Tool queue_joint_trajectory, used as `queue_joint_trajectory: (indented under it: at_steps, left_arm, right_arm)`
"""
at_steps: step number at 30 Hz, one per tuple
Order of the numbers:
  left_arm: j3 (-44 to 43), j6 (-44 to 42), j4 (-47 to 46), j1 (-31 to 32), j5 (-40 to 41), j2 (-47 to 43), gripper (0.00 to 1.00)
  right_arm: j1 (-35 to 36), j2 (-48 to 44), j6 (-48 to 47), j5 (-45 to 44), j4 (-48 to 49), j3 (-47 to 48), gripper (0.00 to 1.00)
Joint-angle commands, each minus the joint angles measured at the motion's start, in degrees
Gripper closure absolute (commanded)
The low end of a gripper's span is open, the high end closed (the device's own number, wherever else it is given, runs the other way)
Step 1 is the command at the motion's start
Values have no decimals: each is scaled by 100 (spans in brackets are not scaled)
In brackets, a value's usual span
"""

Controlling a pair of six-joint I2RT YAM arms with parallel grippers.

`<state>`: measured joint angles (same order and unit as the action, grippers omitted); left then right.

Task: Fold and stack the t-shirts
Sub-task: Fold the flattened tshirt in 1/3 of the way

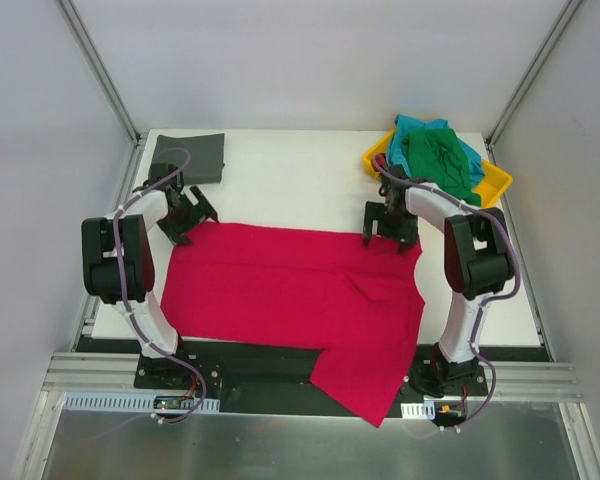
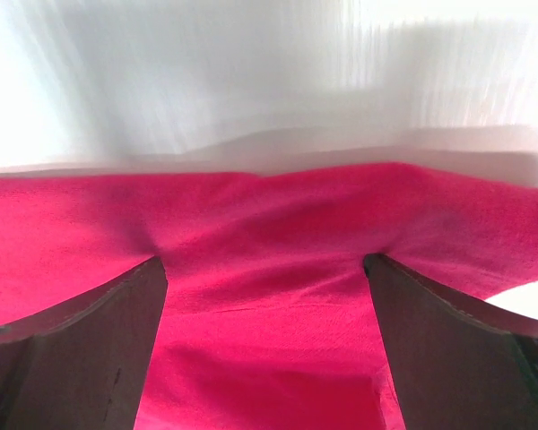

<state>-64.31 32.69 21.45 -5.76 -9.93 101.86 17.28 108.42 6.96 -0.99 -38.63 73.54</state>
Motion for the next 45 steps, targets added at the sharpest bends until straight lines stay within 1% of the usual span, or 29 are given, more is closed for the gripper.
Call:
queue_joint_trajectory:
  at_steps: [1,2,5,8,11,14,16,19,22,25,26,28,29,32,33,35,37,39,40,42,45]
  left_arm:
    - [-607,-70,-106,-189,124,579,1]
    - [-730,-52,-106,-197,62,693,1]
    - [-1100,-17,-80,-198,-17,966,1]
    - [-1329,-17,-27,-198,53,1046,1]
    - [-1408,-25,17,-198,79,906,1]
    - [-1382,-78,113,-198,149,520,1]
    - [-1199,-87,157,-198,307,125,1]
    - [-707,-43,184,-198,597,-665,1]
    - [153,141,184,-198,826,-1561,1]
    - [1094,360,149,-198,958,-2414,1]
    - [1366,379,123,-198,958,-2608,1]
    - [1762,449,114,-198,958,-2916,1]
    - [1938,466,105,-198,958,-3022,1]
    - [2396,441,26,-198,932,-3234,1]
    - [2476,449,8,-198,949,-3269,1]
    - [2634,528,-105,-198,819,-3287,1]
    - [2740,484,-255,-198,633,-3243,1]
    - [2775,440,-282,-206,773,-3156,1]
    - [2793,449,-282,-189,808,-3112,1]
    - [2793,414,-291,-198,844,-3032,1]
    - [2793,414,-308,-189,879,-2909,1]
  right_arm:
    - [-268,696,-581,38,-4,950,4]
    - [-295,855,-651,247,-65,1152,4]
    - [-313,1171,-1055,196,-153,1741,4]
    - [-313,1383,-1363,196,-303,2207,4]
    - [-313,1340,-1671,292,-407,2445,4]
    - [-217,963,-1925,214,-583,2446,4]
    - [-41,533,-2058,-276,-628,2289,4]
    - [363,-240,-2321,-621,-602,1850,4]
    - [934,-970,-2699,-420,-523,1200,4]
    - [1505,-1384,-3033,37,-233,523,1]
    - [1654,-1411,-3104,421,-180,356,6]
    - [1831,-1377,-3096,705,-171,223,11]
    - [1884,-1289,-3069,784,-180,205,14]
    - [1937,-912,-3095,759,-284,275,33]
    - [1955,-771,-3113,706,-355,345,35]
    - [1955,-429,-3087,400,-487,512,37]
    - [1937,-235,-3096,284,-479,600,39]
    - [1946,-67,-3078,170,-531,705,44]
    - [1937,12,-3078,135,-540,741,44]
    - [1920,135,-3078,143,-619,811,52]
    - [1911,249,-3060,135,-645,846,53]
